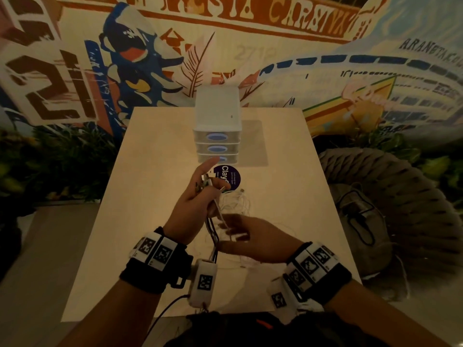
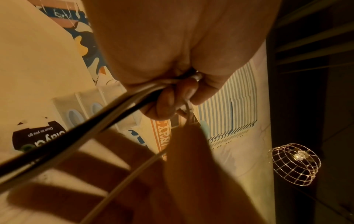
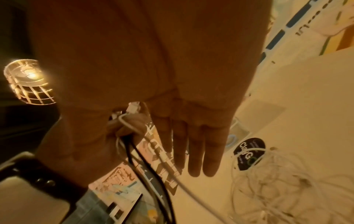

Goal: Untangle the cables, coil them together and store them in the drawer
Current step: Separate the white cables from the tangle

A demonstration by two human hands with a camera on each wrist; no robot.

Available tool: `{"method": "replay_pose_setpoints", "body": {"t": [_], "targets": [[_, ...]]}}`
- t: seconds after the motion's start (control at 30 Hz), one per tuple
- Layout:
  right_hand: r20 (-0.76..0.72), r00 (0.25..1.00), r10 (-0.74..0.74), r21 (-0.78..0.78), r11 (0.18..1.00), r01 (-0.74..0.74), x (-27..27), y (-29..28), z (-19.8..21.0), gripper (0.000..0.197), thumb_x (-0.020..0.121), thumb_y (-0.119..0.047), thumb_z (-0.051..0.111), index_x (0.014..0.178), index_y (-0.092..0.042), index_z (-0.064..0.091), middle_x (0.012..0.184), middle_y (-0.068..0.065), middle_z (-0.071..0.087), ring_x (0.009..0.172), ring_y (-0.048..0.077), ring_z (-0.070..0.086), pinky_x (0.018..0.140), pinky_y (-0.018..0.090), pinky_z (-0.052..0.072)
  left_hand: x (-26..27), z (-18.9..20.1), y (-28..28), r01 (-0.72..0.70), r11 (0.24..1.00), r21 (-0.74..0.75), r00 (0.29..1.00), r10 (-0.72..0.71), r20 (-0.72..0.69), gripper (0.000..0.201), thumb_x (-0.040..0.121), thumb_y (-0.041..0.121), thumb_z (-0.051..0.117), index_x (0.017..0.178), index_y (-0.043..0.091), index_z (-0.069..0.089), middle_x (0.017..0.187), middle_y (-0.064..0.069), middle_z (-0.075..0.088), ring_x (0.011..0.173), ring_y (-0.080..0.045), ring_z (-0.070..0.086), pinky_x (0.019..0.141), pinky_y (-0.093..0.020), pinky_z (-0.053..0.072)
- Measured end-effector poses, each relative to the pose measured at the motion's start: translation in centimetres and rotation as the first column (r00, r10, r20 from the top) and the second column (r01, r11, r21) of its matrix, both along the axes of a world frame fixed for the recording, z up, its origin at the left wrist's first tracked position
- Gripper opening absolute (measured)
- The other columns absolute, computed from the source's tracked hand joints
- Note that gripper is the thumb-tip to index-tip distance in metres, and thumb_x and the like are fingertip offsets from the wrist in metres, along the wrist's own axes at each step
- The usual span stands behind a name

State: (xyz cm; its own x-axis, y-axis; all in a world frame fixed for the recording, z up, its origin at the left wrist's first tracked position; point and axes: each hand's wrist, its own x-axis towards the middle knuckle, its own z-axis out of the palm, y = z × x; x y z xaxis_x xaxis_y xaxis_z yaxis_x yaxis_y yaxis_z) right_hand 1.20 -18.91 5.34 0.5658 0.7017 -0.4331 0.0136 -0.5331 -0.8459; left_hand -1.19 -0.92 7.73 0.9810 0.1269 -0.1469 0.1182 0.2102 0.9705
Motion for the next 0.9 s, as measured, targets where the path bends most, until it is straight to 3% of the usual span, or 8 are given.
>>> {"method": "replay_pose_setpoints", "body": {"t": [0.13, 0.23, 0.3, 0.37, 0.43, 0.53, 0.73, 0.9], "targets": [[0.03, 0.997, 0.074, 0.006, 0.997, -0.074, -0.4, 2.9, 0.7, 0.042, 0.096, -0.042, 0.065, 0.134, -0.023, 0.061, 0.131, -0.002, 0.066, 0.117, 0.013, 0.062, 0.108, 0.033, 0.046, -0.5, 0.7, -0.8, 0.083, 0.991, 0.101, 0.992, -0.092, 0.089, 0.071, 0.082, 0.001, 0.047, 0.146, 0.032, 0.043, 0.101, -0.008, 0.062, 0.059, -0.007, 0.046, 0.057, -0.022, 0.042], [-0.073, 0.997, 0.031, 0.069, 0.997, -0.026, -0.9, 3.4, 0.8, 0.026, 0.104, -0.031, 0.054, 0.112, -0.011, 0.068, 0.092, 0.0, 0.07, 0.078, 0.007, 0.064, 0.083, 0.025, 0.053, -0.9, 1.0, -0.2, 0.108, 0.98, 0.169, 0.982, -0.132, 0.137, 0.078, 0.081, -0.003, 0.05, 0.148, 0.036, 0.038, 0.101, 0.0, 0.063, 0.068, -0.011, 0.049, 0.066, -0.032, 0.043], [-0.07, 0.998, -0.008, 0.107, 0.994, 0.015, -1.2, 3.0, 0.8, 0.018, 0.104, -0.039, 0.052, 0.103, -0.024, 0.063, 0.078, -0.013, 0.061, 0.064, 0.001, 0.057, 0.068, 0.019, 0.051, -0.9, 0.8, 0.5, 0.1, 0.976, 0.193, 0.983, -0.127, 0.134, 0.08, 0.084, -0.001, 0.053, 0.151, 0.039, 0.035, 0.104, 0.0, 0.065, 0.066, -0.015, 0.049, 0.066, -0.038, 0.043], [-0.009, 1.0, 0.001, 0.113, 0.994, 0.0, -1.2, 2.5, 0.7, 0.005, 0.103, -0.045, 0.051, 0.099, -0.045, 0.055, 0.07, -0.025, 0.061, 0.062, -0.007, 0.054, 0.067, 0.014, 0.043, -1.0, 0.8, 0.8, 0.086, 0.968, 0.237, 0.987, -0.116, 0.115, 0.084, 0.089, 0.002, 0.058, 0.157, 0.037, 0.023, 0.107, 0.001, 0.068, 0.064, -0.017, 0.053, 0.066, -0.036, 0.047], [-0.037, 0.999, -0.039, 0.181, 0.983, 0.045, -1.1, 2.1, 0.7, 0.015, 0.102, -0.048, 0.049, 0.089, -0.042, 0.055, 0.066, -0.025, 0.057, 0.06, -0.005, 0.049, 0.069, 0.021, 0.038, -1.0, 0.8, 0.8, 0.073, 0.962, 0.261, 0.99, -0.103, 0.099, 0.087, 0.097, 0.0, 0.06, 0.161, 0.03, 0.009, 0.11, 0.004, 0.072, 0.066, -0.018, 0.061, 0.068, -0.033, 0.053], [-0.054, 0.994, -0.096, 0.27, 0.957, 0.107, -1.0, 1.5, 0.5, 0.037, 0.097, -0.059, 0.041, 0.081, -0.03, 0.058, 0.072, -0.009, 0.048, 0.062, 0.008, 0.038, 0.068, 0.033, 0.035, -1.0, 1.0, 0.9, 0.005, 0.969, 0.248, 0.997, -0.025, 0.079, 0.087, 0.098, 0.0, 0.059, 0.162, 0.022, 0.002, 0.113, 0.005, 0.075, 0.092, -0.011, 0.072, 0.085, -0.026, 0.055], [-0.069, 0.981, -0.179, 0.301, 0.934, 0.191, -1.0, 1.5, 1.2, 0.065, 0.094, -0.074, 0.024, 0.085, -0.021, 0.061, 0.074, 0.003, 0.04, 0.062, 0.012, 0.032, 0.061, 0.026, 0.032, -0.9, 1.7, 0.8, 0.031, 0.992, 0.12, 0.998, -0.036, 0.045, 0.103, 0.087, 0.003, 0.068, 0.161, 0.029, 0.0, 0.117, 0.003, 0.075, 0.116, -0.013, 0.068, 0.094, -0.03, 0.057], [0.025, 0.974, -0.226, 0.32, 0.925, 0.207, -1.2, 1.4, 1.6, 0.051, 0.105, -0.057, 0.025, 0.075, -0.032, 0.057, 0.073, 0.0, 0.045, 0.061, 0.008, 0.035, 0.061, 0.023, 0.032, -0.3, 0.7, 1.0, 0.065, 0.992, 0.11, 0.997, -0.062, -0.035, 0.117, 0.082, 0.017, 0.08, 0.16, 0.029, -0.007, 0.125, 0.004, 0.071, 0.118, -0.013, 0.066, 0.106, -0.045, 0.049]]}}
